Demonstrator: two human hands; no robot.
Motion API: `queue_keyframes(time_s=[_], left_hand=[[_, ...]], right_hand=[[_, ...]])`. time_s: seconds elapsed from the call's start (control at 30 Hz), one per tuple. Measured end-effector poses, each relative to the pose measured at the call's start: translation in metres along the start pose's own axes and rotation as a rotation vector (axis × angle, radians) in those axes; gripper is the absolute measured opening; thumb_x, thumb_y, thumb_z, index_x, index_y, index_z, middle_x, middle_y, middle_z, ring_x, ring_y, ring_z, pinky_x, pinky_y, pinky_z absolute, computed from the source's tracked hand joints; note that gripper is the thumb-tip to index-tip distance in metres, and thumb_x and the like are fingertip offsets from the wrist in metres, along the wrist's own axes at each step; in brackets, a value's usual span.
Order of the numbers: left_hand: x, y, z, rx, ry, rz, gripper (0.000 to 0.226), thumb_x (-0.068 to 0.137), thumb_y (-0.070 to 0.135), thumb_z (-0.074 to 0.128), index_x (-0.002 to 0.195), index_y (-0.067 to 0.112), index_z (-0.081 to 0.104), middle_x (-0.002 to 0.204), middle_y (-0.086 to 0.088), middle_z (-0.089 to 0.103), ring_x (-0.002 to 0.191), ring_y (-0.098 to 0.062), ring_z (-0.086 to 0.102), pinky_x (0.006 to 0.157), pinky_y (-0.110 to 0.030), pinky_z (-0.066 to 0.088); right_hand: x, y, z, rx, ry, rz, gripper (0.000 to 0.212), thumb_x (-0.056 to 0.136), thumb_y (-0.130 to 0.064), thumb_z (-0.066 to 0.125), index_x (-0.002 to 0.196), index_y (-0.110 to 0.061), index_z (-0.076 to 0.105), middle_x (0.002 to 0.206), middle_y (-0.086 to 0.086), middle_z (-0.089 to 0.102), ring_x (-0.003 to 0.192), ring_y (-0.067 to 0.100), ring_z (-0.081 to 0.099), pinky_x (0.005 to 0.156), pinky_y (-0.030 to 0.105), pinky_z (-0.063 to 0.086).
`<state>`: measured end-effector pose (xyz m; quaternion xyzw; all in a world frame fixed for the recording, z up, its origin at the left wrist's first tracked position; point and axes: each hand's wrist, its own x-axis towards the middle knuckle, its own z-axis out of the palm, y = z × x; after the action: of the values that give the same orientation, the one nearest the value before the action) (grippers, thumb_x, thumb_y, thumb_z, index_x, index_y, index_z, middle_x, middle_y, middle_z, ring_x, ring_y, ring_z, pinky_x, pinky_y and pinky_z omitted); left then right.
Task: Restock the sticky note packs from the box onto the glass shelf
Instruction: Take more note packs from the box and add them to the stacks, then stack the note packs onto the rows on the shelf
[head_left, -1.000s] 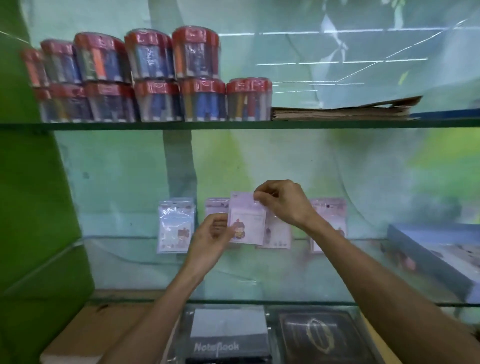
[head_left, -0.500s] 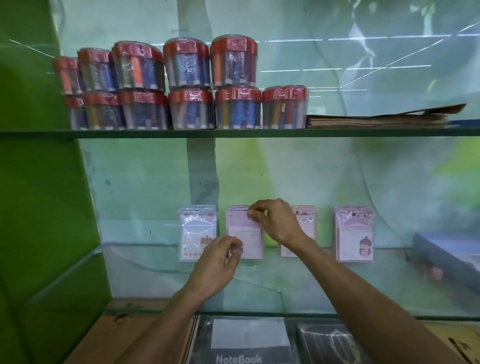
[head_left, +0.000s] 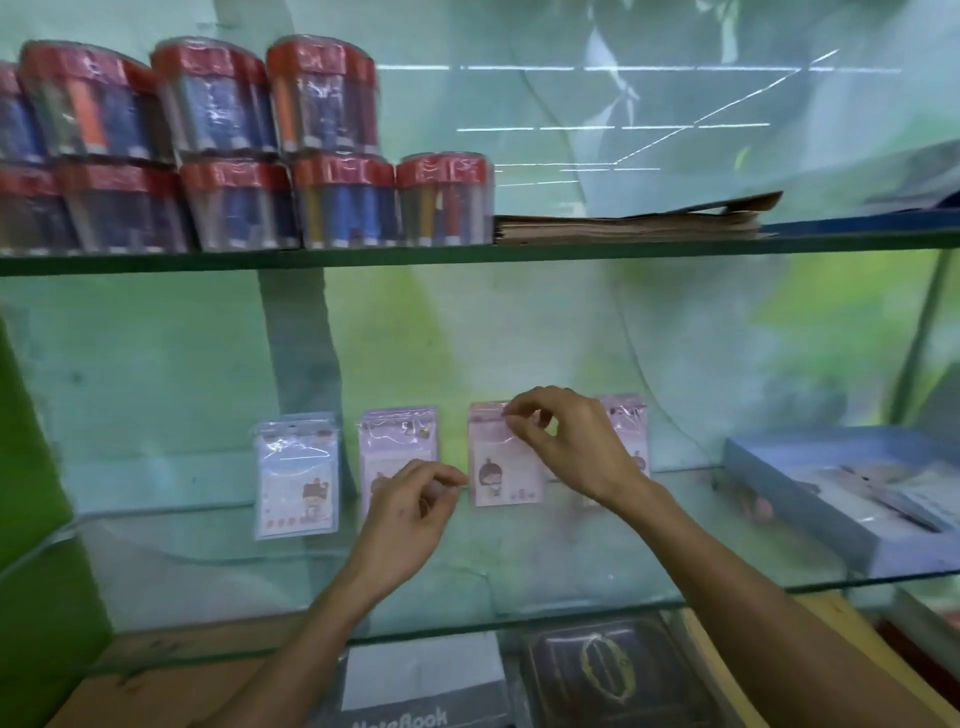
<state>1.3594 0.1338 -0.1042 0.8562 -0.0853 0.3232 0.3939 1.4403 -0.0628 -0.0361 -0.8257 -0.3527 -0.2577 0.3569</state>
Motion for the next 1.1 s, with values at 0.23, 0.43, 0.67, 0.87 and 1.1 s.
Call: queue_keyframes(time_s=[0.23,0.43,0.67,0.87,1.1], left_hand=[[0.027,0.064,0.091,-0.397,-0.133,-0.097,0.016,0.093,0.008,0.062,0.094,0.022,0.07,0.07,0.005,0.069,0.065,-0.012,0.063,0.063,-0.021,0.049],[0.047,0.119,0.17,-0.562,-0.229,-0.094,0.014,0.093,0.002,0.059,0.097,0.011,0.069,0.077,-0.002,0.068,0.065,-0.012,0.062,0.061,-0.023,0.049],[0.07,0.166,0.241,-0.61,-0.295,-0.114,0.015,0.092,0.005,0.061,0.097,0.016,0.07,0.086,-0.006,0.068,0.068,-0.016,0.061,0.065,-0.029,0.052],[0.085,0.192,0.279,-0.65,-0.332,-0.17,0.015,0.093,0.007,0.059,0.098,0.016,0.071,0.092,-0.007,0.067,0.07,-0.015,0.061,0.068,-0.031,0.052],[0.096,0.203,0.299,-0.63,-0.361,-0.182,0.015,0.093,0.01,0.059,0.1,0.015,0.07,0.092,-0.007,0.068,0.067,-0.013,0.061,0.068,-0.027,0.054]], right_hand=[[-0.06,0.072,-0.086,0.01,0.061,0.209,0.007,0.088,-0.021,0.068,0.091,-0.021,0.073,0.081,-0.016,0.068,0.075,-0.006,0.059,0.065,0.002,0.038],[-0.098,0.129,-0.161,-0.108,0.095,0.36,0.009,0.088,-0.022,0.067,0.095,-0.019,0.072,0.084,-0.009,0.071,0.077,0.004,0.062,0.065,0.001,0.037],[-0.125,0.208,-0.233,-0.457,-0.041,0.645,0.051,0.085,-0.048,0.065,0.124,-0.016,0.055,0.12,0.009,0.064,0.108,0.027,0.059,0.082,0.036,0.046],[-0.133,0.247,-0.262,-0.593,-0.335,0.868,0.098,0.066,-0.071,0.069,0.14,-0.016,0.033,0.139,0.01,0.05,0.12,0.033,0.052,0.096,0.048,0.046],[-0.129,0.249,-0.264,-0.498,-0.433,0.703,0.078,0.076,-0.05,0.07,0.141,-0.021,0.036,0.135,0.005,0.054,0.116,0.026,0.055,0.094,0.04,0.047]])
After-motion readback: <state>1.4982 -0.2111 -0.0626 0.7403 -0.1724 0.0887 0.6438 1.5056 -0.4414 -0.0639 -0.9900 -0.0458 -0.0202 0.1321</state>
